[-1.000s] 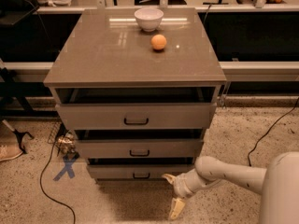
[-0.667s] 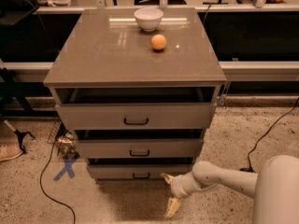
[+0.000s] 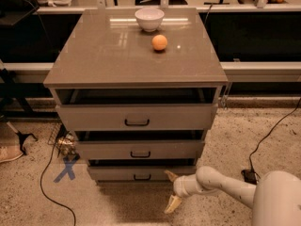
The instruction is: Open bottom drawer
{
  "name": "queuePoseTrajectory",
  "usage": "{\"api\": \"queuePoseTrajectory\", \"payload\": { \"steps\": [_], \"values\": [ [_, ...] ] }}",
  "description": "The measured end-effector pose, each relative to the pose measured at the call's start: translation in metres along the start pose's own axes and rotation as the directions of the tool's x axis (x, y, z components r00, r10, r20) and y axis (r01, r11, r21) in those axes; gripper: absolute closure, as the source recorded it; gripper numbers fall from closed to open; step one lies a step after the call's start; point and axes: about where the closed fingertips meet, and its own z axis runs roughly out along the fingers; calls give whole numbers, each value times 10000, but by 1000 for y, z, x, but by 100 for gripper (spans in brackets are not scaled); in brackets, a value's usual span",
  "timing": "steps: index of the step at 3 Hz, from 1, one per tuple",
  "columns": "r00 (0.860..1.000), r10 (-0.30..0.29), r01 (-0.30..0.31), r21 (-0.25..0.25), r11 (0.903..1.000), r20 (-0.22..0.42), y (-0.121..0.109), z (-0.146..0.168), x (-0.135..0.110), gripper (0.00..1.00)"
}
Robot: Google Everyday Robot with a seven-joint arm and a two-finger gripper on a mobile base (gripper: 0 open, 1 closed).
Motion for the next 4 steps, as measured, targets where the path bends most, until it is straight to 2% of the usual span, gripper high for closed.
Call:
{"api": "queuePoseTrajectory", "payload": {
  "steps": [1, 2, 3, 4],
  "values": [
    [10000, -96, 96, 240, 9997, -18, 1, 6, 2, 0],
    [9864, -1378, 1472, 1103, 9829, -891, -15, 14, -2, 0],
    [9679, -1909, 2217, 1978, 9549, -1632, -37, 12, -1, 0],
    [9522, -2168, 2636, 2207, 9390, -2151, -62, 20, 3, 0]
  ]
}}
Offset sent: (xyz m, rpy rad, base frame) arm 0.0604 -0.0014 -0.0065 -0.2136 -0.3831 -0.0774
